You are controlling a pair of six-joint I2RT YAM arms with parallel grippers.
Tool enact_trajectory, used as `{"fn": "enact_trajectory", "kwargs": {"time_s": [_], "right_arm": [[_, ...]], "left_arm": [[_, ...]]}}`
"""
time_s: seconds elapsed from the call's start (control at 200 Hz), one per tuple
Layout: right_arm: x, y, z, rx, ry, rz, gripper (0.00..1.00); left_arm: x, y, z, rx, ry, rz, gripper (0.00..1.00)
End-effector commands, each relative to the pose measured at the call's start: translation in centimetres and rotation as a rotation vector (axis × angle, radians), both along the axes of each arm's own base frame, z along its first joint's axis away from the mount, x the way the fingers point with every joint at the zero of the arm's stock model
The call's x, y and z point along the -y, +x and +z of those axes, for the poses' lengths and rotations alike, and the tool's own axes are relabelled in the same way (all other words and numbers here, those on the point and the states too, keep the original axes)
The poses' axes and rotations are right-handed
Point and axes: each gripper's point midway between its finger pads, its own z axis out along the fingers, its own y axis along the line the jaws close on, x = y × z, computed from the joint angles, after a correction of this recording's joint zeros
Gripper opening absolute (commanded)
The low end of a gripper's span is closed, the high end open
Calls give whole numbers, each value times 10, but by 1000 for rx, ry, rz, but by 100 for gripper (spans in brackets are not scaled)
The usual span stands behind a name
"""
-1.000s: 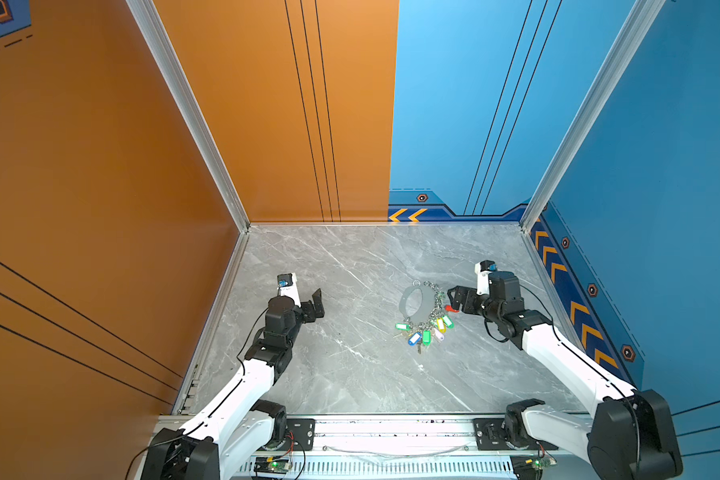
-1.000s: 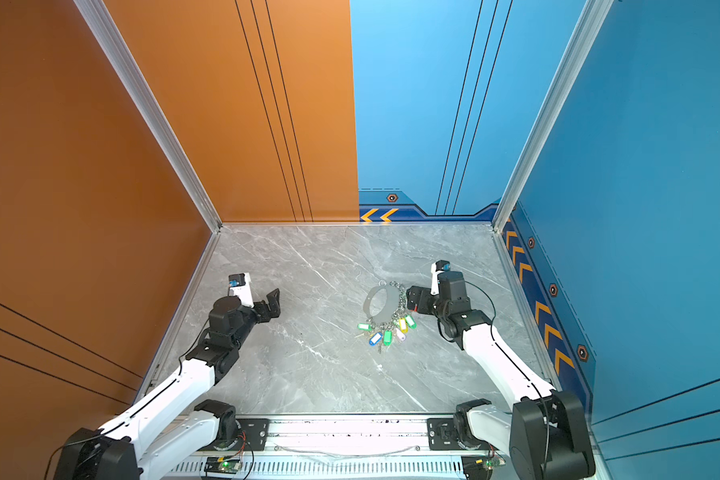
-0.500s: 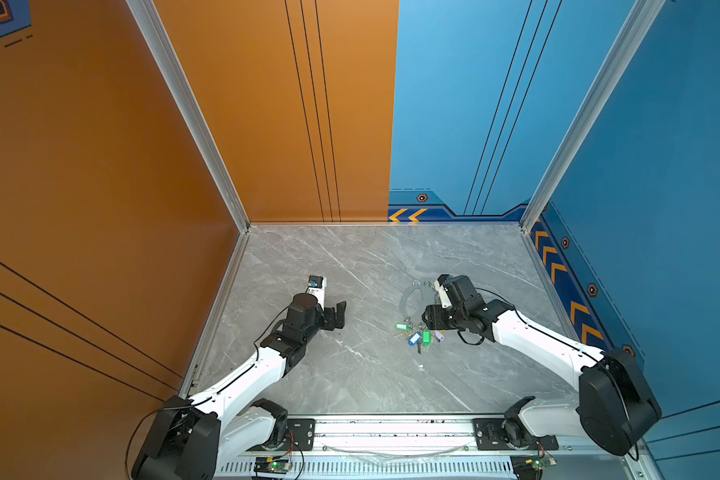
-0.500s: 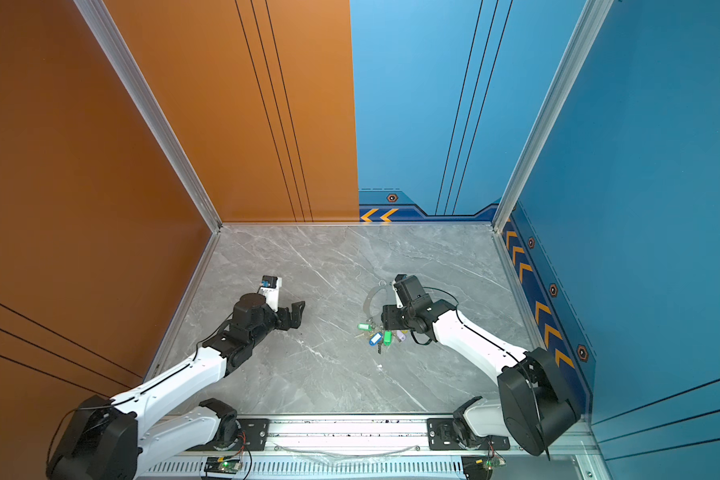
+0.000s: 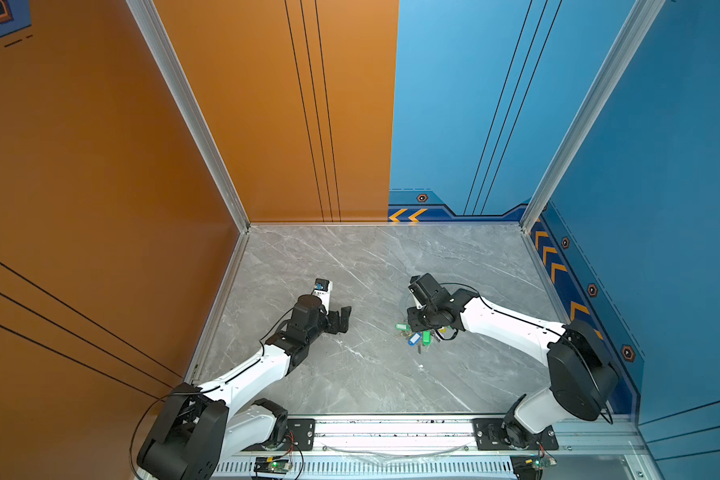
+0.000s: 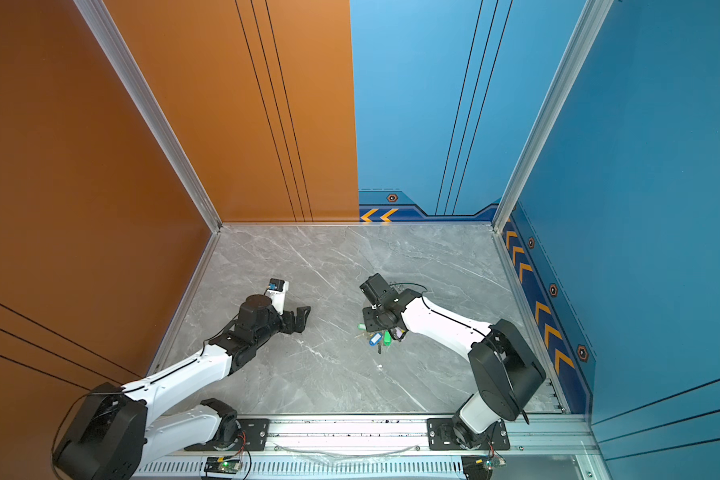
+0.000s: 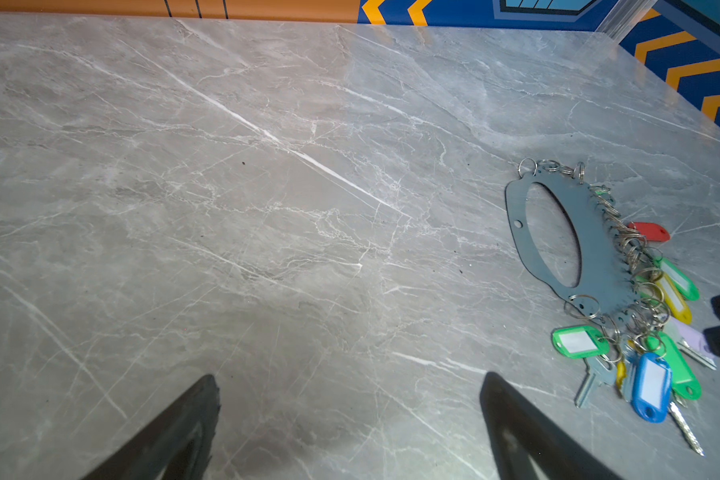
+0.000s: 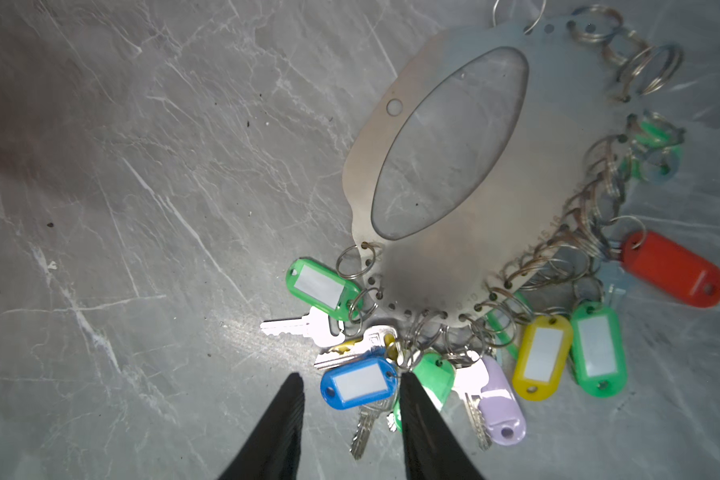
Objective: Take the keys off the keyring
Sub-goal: 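Reach the right gripper to the key plate and pinch its edge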
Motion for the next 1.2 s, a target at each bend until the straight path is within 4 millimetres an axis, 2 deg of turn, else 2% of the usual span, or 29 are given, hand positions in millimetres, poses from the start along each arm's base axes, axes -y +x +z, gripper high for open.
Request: {"fn": "enact_trajectory", "kwargs": {"time_s": [0.0, 0.335, 0.435, 0.881, 1.191], "right_arm": [[-2, -1, -5, -18, -55, -17, 39], [0, 10, -22, -17, -130, -49, 35], [-5, 11, -27, -41, -135, -39, 29], [3, 12, -43, -68, -180, -53, 26], [7, 17, -39, -59, -175, -68, 11]], "left_arm": [[5, -3, 3, 21, -10, -29, 98], [6, -5, 8, 35, -22, -36, 98], [5, -6, 8, 37, -17, -34, 98], [5, -8, 10, 48, -17, -37, 98], [4, -8, 10, 50, -15, -39, 98]]}}
